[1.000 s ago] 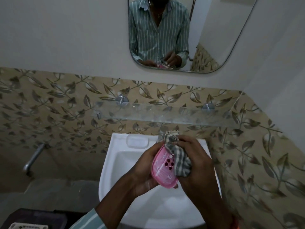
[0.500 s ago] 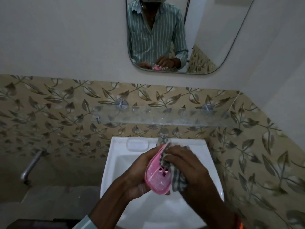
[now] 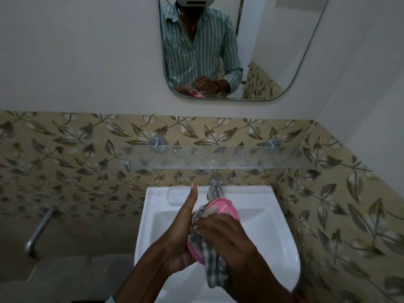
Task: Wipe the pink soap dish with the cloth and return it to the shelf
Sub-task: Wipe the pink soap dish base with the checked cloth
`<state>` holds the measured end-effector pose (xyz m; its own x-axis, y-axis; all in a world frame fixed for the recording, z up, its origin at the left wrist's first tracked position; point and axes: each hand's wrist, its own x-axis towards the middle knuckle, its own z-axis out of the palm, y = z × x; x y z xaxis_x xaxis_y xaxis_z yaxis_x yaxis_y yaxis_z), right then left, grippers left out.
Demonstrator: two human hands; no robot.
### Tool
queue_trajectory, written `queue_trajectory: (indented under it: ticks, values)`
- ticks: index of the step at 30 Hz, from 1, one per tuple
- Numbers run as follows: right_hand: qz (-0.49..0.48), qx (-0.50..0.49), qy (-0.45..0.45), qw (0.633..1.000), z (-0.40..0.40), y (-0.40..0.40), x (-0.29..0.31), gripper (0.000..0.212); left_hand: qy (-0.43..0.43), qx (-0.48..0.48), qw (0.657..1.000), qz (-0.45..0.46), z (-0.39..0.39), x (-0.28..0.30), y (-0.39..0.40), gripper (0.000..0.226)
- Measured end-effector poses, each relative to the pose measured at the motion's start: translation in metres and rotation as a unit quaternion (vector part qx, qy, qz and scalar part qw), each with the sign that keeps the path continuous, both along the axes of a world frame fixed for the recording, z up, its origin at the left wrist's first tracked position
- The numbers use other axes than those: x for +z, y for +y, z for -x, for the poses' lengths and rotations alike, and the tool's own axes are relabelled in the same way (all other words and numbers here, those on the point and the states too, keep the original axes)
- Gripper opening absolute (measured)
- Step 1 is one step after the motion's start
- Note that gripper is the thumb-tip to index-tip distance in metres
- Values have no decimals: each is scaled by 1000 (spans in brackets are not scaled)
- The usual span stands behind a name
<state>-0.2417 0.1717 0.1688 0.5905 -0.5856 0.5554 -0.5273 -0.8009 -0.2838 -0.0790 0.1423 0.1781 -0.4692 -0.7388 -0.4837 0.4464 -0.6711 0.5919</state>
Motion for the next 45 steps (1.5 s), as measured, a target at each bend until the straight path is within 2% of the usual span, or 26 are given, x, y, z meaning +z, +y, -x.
queue_trajectory:
  ticks: [2, 4, 7, 10, 13, 15, 18, 21, 23, 25, 27, 30, 33, 36, 39, 42, 45]
  values:
    - [26, -10, 26, 999, 7, -14, 7, 48, -2, -11, 1000, 15, -3, -1, 0, 96]
    - [43, -70, 41, 996, 19, -27, 14, 53, -30, -30, 999, 35, -3, -1, 0, 100]
    - [5, -115, 33, 993, 20, -26, 18, 56, -42, -33, 997, 47, -4, 1, 0, 98]
    - [-28, -60, -16, 998, -2, -8, 10, 61, -14, 6, 999, 32, -2, 2, -2, 93]
    - [7, -9, 13, 1000, -6, -4, 12, 53, -22, 9, 1000, 19, -2, 0, -4, 97]
    - [25, -60, 31, 997, 5, -15, 17, 49, -44, -1, 999, 31, -4, 4, -4, 101]
    - [26, -148, 31, 988, 16, -28, 20, 46, -92, -36, 993, 56, -4, 4, -7, 90]
    - [-19, -194, 13, 981, 3, -18, 18, 48, -114, -21, 991, 61, 2, 5, -4, 73]
    - [-64, -206, -41, 976, -2, -15, 20, 44, -123, -1, 990, 64, 7, 5, -2, 71]
    - [-91, -173, -79, 977, 1, -12, 23, 41, -117, 13, 991, 66, 7, 4, 1, 69]
    - [-80, -93, -42, 992, 3, -5, 25, 44, -103, 26, 993, 56, 4, 6, 0, 66]
    - [-52, -9, 14, 998, 3, 4, 26, 44, -135, 16, 990, 49, 1, 7, -5, 62]
    - [-31, -40, 40, 998, 16, -12, 36, 36, -148, 4, 986, 74, 1, 8, -7, 55]
    - [-34, -107, 47, 993, 30, -29, 47, 39, -142, -24, 987, 77, 1, 9, -5, 50]
    - [-62, -62, 14, 996, 20, -15, 37, 32, -167, -9, 983, 78, 3, 10, -4, 52]
    - [-36, 0, 57, 998, 17, -6, 30, 36, -172, 0, 982, 78, 4, 10, -3, 54]
    - [-28, -73, 52, 996, 27, -24, 38, 32, -177, -29, 980, 85, 1, 9, -1, 51]
